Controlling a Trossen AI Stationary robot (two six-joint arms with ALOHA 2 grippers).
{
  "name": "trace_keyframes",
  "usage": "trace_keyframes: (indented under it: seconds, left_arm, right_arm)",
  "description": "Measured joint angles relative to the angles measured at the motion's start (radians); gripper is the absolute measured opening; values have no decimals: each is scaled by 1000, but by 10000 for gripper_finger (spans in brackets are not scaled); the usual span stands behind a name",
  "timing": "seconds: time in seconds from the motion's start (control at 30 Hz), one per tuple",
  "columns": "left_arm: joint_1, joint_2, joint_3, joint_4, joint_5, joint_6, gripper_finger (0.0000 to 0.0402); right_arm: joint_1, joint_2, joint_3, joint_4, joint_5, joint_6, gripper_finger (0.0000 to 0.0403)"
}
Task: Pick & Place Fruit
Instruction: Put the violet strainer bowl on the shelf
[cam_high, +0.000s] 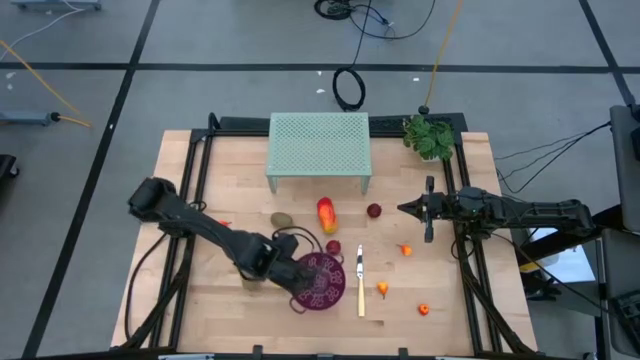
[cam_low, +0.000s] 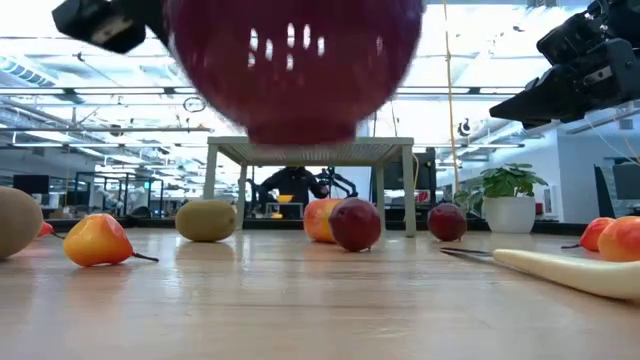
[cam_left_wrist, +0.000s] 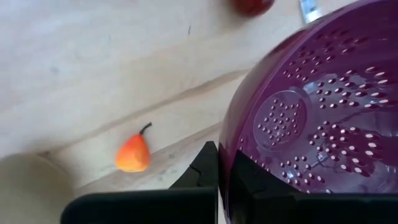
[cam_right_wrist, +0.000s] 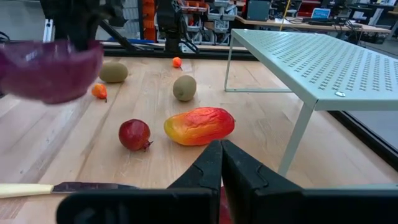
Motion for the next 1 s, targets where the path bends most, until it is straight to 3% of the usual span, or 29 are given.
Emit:
trace_keyframes:
  seconds: [0.3,0.6,1.0]
  left_arm:
    - [1,-120,0,-33,-65,8,0]
    - [26,-133,36,-39,-87,55,0]
    - [193,-133,187,-36,-246,335,0]
  right_arm:
    - [0,0,0,0,0,0,4]
    - [0,0,0,0,0,-34,4]
    - [0,0,0,0,0,-34,4]
